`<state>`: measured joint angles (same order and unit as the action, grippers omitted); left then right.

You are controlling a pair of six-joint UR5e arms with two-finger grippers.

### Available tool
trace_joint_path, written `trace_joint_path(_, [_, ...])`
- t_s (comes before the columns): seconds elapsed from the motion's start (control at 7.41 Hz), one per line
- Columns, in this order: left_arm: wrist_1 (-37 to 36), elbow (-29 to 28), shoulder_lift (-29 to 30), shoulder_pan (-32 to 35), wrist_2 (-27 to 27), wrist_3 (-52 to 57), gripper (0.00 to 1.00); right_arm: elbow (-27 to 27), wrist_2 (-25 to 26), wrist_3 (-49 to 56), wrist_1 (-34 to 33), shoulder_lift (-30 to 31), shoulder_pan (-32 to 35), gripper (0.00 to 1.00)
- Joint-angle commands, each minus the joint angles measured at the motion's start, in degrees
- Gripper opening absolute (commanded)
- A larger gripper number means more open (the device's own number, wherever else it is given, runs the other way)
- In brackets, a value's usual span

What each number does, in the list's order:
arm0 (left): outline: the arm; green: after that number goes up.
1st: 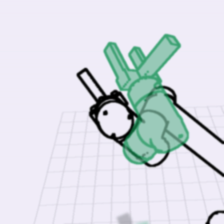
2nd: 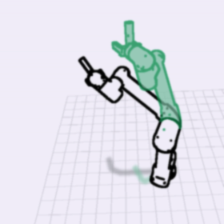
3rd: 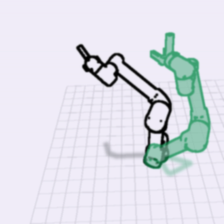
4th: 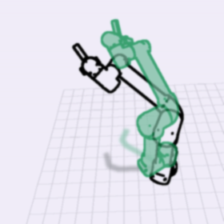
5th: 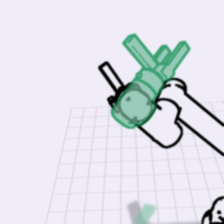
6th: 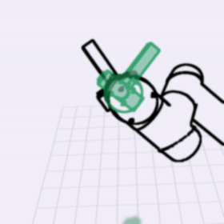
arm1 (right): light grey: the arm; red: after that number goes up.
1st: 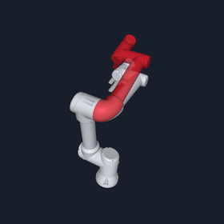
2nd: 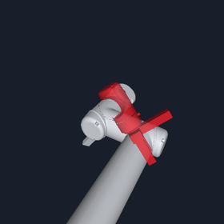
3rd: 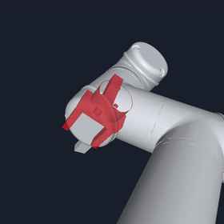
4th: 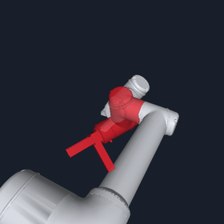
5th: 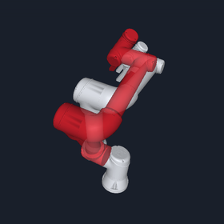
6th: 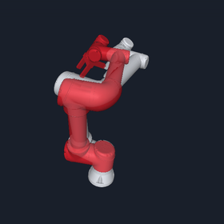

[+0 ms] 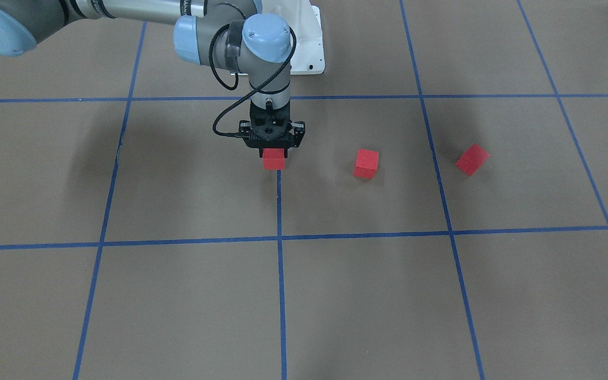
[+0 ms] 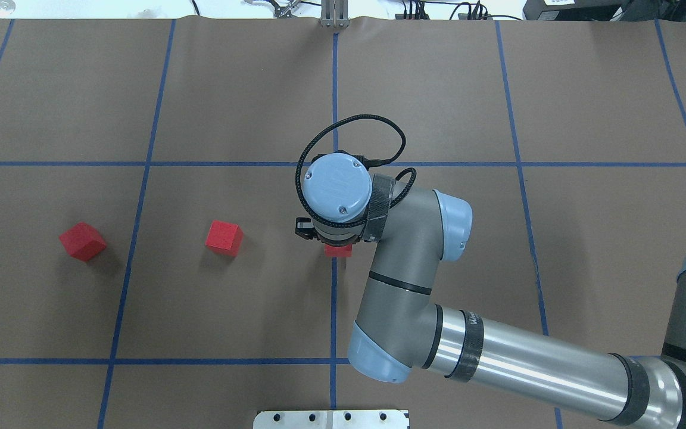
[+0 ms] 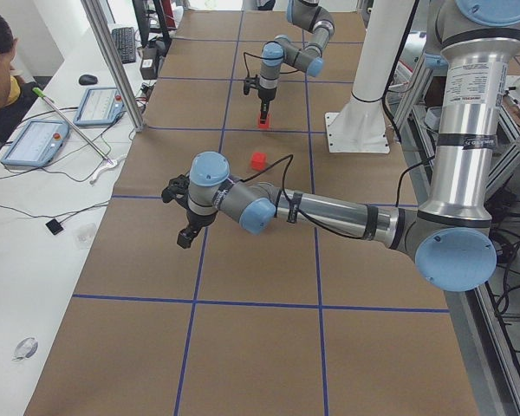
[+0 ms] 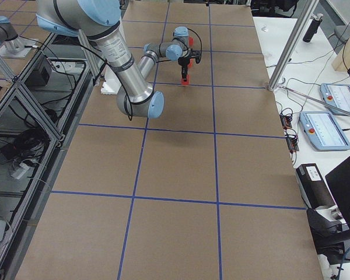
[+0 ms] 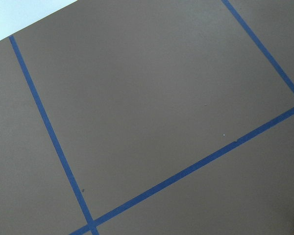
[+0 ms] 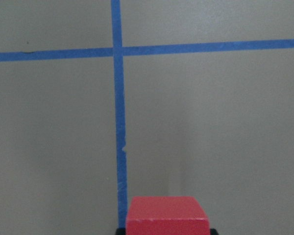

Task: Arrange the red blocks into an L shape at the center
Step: 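Carry the red cube with the right gripper to the center grid crossing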

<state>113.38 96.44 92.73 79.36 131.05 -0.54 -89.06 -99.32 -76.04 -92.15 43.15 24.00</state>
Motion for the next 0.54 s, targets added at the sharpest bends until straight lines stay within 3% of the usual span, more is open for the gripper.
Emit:
trace_joint_path(0.0, [0.0,-0.03,0.0,0.01,0.0,0.01,1.0,3.26,0.53,-2.0,4.06,-0.52,-0.89,0.08])
trace_joint_path(0.41, [0.0,-0.38,0.0,0.01,0.0,0.01,1.0,3.36,0.88,-2.0,3.91,-0.52,-1.59,0.29])
